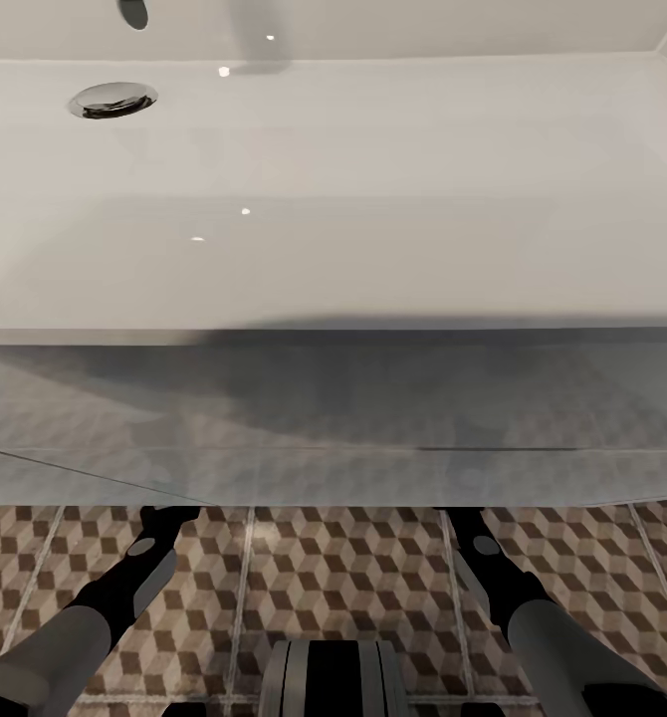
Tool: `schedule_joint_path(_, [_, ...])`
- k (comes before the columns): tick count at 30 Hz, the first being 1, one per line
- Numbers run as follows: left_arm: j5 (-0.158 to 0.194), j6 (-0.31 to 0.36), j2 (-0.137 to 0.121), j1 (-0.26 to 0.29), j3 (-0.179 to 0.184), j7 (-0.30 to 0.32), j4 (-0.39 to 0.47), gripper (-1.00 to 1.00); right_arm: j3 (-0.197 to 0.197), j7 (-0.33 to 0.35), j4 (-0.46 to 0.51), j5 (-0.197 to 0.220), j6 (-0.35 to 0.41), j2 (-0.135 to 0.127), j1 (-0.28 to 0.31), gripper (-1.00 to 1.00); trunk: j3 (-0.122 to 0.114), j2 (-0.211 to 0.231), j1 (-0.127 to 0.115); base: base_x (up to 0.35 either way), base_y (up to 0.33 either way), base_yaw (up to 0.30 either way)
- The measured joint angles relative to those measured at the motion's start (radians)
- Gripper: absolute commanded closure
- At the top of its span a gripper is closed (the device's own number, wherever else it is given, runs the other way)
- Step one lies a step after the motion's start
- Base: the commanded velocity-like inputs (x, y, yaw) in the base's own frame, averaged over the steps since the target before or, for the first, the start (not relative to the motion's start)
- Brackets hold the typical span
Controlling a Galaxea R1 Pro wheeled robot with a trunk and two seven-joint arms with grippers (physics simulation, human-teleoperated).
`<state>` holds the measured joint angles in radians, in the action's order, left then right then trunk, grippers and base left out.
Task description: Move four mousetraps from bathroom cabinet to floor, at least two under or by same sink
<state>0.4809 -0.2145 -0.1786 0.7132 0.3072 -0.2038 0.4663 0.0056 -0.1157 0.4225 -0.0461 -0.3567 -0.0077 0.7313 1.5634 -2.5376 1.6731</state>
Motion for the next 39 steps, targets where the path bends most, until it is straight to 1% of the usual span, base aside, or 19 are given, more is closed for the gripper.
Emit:
schedule_joint_path(19, [0.001, -0.001, 0.000, 0.001, -0.001, 0.000, 0.000, 1.00, 0.000, 0.000, -0.001, 0.000, 0.000, 0.000, 0.000, 1.00, 0.000, 0.000, 0.000, 0.000, 0.000, 0.000])
schedule_joint_path(20, [0.002, -0.001, 0.000, 0.000, 0.000, 0.000, 0.000, -1.00, 0.000, 0.000, -0.001, 0.000, -0.001, 0.000, 0.000, 1.00, 0.000, 0.000, 0.000, 0.000, 0.000, 0.000])
schedule_joint_path(39, [-0.001, -0.006, 0.000, 0.000, -0.001, -0.004, 0.000, -1.00, 0.000, 0.000, -0.001, 0.000, -0.001, 0.000, 0.000, 1.00, 0.000, 0.000, 0.000, 0.000, 0.000, 0.000])
